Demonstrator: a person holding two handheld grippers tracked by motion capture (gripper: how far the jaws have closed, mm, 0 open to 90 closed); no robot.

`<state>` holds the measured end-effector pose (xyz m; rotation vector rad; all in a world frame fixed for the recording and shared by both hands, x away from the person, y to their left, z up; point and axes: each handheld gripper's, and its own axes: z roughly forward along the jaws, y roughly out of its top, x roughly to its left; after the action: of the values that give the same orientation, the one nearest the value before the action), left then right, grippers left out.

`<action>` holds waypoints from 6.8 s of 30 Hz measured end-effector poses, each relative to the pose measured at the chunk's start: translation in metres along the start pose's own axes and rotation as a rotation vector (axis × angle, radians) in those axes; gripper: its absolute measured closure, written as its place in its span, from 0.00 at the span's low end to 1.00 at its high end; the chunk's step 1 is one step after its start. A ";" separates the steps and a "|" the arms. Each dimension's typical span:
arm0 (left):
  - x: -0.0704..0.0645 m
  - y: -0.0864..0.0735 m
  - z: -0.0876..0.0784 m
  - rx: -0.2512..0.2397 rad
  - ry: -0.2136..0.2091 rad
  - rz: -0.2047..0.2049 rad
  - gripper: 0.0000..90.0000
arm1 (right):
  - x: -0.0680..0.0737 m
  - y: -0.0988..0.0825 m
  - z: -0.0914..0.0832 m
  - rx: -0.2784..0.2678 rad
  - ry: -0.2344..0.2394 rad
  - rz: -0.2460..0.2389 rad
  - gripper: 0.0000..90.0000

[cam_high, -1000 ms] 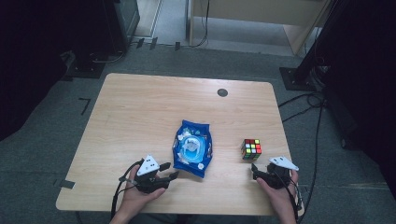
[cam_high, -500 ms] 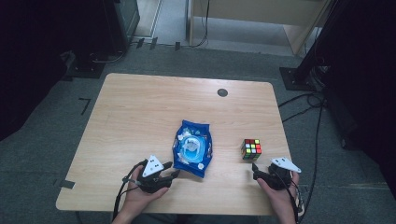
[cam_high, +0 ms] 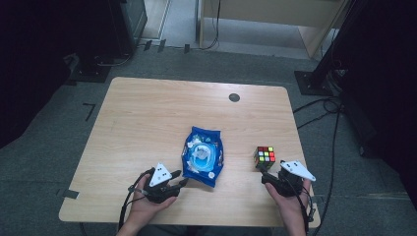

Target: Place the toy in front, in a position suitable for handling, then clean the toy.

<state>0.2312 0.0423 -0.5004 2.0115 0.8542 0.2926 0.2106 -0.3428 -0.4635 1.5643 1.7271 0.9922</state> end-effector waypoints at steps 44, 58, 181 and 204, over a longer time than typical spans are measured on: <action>0.025 -0.011 -0.019 0.012 0.069 -0.045 0.73 | 0.158 0.006 0.110 0.206 0.297 0.001 0.71; 0.073 -0.030 -0.056 -0.003 0.199 -0.136 0.71 | 0.235 0.022 0.140 0.207 0.328 -0.063 0.69; 0.094 -0.012 -0.087 -0.129 0.248 -0.262 0.41 | 0.000 -0.004 0.048 0.010 0.096 0.020 0.14; 0.065 0.055 -0.015 0.063 0.410 -0.142 0.64 | -0.014 -0.022 0.077 0.146 -0.006 0.053 0.17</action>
<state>0.2968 0.0760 -0.4548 1.9668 1.2678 0.6170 0.2645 -0.3471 -0.5238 1.7108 1.7967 0.9036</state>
